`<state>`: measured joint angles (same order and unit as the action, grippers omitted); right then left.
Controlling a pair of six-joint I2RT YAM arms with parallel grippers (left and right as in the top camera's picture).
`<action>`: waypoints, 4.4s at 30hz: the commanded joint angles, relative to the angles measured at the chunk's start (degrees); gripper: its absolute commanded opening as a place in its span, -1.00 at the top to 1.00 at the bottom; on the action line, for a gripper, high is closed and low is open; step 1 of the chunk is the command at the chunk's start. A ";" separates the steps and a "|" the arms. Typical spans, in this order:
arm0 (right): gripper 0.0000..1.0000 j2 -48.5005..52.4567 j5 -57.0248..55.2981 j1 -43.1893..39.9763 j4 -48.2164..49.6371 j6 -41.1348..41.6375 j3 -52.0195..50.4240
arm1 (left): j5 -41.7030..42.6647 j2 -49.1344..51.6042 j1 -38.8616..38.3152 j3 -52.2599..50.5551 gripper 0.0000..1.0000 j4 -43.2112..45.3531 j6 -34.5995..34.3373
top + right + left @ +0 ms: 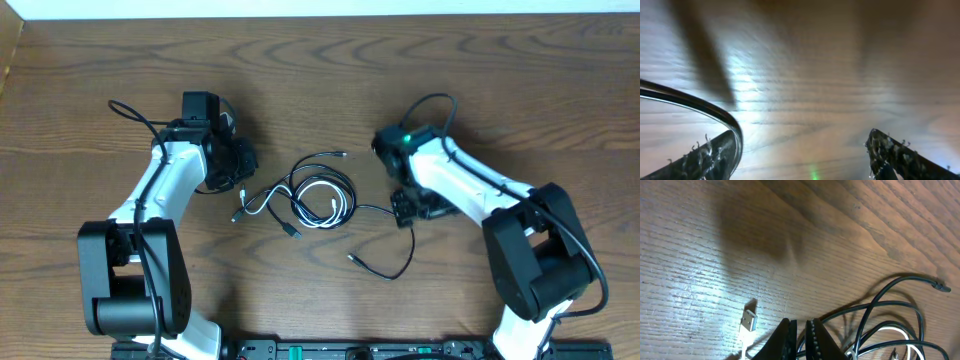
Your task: Untangle cables
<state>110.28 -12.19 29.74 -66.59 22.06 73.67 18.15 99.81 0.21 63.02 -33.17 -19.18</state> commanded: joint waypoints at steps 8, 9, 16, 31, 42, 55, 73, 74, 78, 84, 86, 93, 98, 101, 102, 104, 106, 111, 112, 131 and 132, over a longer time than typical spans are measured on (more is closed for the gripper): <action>-0.25 -0.24 28.17 2.49 6.47 -13.90 13.51 | 0.66 -0.15 0.09 -0.35 0.74 -0.11 1.16; 0.01 -0.22 31.47 3.06 8.52 -14.82 13.22 | 0.66 -0.15 0.09 -0.35 0.74 -0.09 1.16; 0.93 0.11 37.46 7.56 19.63 -14.99 7.98 | 0.66 -0.15 0.09 -0.35 0.74 0.00 1.16; 0.37 6.36 34.56 12.85 43.28 -9.90 -2.14 | 0.66 -0.15 0.11 -0.35 0.74 0.09 1.18; 0.99 6.73 48.06 9.86 47.50 -10.80 1.95 | 2.38 -0.22 1.18 -0.28 0.74 0.11 3.21; 0.98 2.86 55.47 -1.53 48.22 0.11 4.22 | 50.38 -0.22 8.09 -0.28 0.56 -4.63 36.04; 0.98 2.86 69.24 -8.90 60.98 8.63 4.22 | 9.90 -0.20 8.13 -0.28 0.42 -1.07 4.57; 0.98 2.86 68.87 -9.25 59.58 8.55 4.22 | 7.28 -0.20 8.13 -0.28 0.40 -1.57 2.97; 0.98 2.86 68.87 -9.81 58.71 12.52 4.22 | 14.36 -0.20 8.07 -0.28 0.40 -1.05 6.73; 0.98 2.86 67.82 -9.81 71.49 27.93 4.22 | 46.31 -0.20 8.07 -0.28 0.19 -2.69 29.11; 0.98 2.86 67.91 -9.68 74.75 32.83 4.22 | 51.10 -0.20 8.07 -0.28 0.09 -4.55 34.97; 0.98 2.86 77.57 -8.48 91.38 39.65 4.22 | 54.55 -0.20 8.07 -0.31 0.08 -4.94 37.46; 0.98 2.86 78.90 -8.02 92.11 41.68 4.22 | 50.51 -0.20 8.07 -0.31 0.08 -4.92 37.92; 0.98 2.86 83.41 -7.26 92.15 38.84 4.22 | 47.67 -0.20 8.07 -0.31 0.08 -4.92 40.22; 0.98 2.86 84.76 -6.99 92.13 37.83 4.22 | 46.38 -0.20 8.07 -0.31 0.07 -4.90 40.35; 0.98 2.86 86.27 -6.62 92.08 37.20 4.22 | 44.26 -0.20 8.07 -0.31 0.07 -4.87 40.35; 0.98 2.86 86.27 -6.40 92.08 37.24 4.22 | 41.24 -0.20 8.07 -0.31 0.07 -4.72 40.28; 0.98 2.86 86.05 -6.38 91.47 37.24 4.22 | 34.69 -0.20 8.09 -0.31 0.07 -2.03 32.28; 0.98 2.86 86.07 -6.38 91.19 37.24 4.22 | 33.83 -0.20 8.07 -0.31 0.07 -1.29 29.03; 0.98 2.86 86.79 -6.38 89.94 39.95 4.17 | 27.32 -0.15 5.16 -1.09 0.09 -7.72 24.74; 0.98 2.86 86.99 -6.38 89.94 39.71 4.17 | 28.57 -0.17 5.11 -1.09 0.17 -7.56 24.76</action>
<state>114.26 72.88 23.27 23.35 62.57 77.17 47.83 99.81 6.00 62.26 -40.51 2.52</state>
